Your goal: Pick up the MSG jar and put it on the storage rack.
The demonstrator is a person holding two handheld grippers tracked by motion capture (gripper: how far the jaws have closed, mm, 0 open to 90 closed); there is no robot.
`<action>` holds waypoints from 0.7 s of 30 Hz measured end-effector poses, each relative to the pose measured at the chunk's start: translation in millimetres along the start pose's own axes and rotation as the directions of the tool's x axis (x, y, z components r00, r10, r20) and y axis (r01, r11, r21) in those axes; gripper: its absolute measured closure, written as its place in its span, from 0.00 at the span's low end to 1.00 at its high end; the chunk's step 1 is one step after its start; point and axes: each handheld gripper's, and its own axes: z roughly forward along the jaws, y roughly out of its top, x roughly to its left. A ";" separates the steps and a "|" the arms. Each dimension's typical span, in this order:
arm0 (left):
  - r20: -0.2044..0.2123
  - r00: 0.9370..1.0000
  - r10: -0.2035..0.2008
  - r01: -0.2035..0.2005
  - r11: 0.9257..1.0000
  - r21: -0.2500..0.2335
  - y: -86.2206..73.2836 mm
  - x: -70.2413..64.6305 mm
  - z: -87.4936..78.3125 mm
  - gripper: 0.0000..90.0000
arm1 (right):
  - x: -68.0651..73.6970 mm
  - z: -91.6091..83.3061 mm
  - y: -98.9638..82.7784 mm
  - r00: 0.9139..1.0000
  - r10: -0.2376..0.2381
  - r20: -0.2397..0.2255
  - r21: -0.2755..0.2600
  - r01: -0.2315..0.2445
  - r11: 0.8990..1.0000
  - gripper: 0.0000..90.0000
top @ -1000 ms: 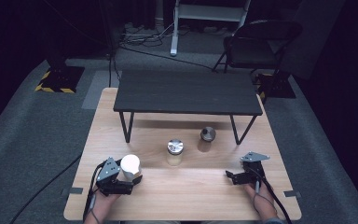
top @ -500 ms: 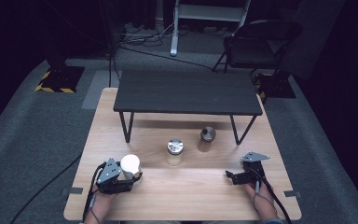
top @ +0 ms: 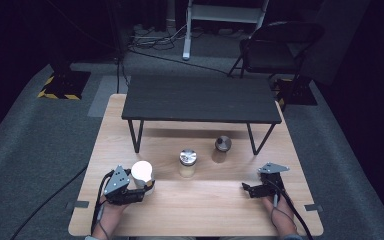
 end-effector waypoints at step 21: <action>-0.002 0.997 0.072 -0.072 0.993 -0.096 81.7 19.5 4.6 0.34 | 0.1 0.0 -0.1 1.000 0.000 0.000 0.000 0.000 1.000 0.00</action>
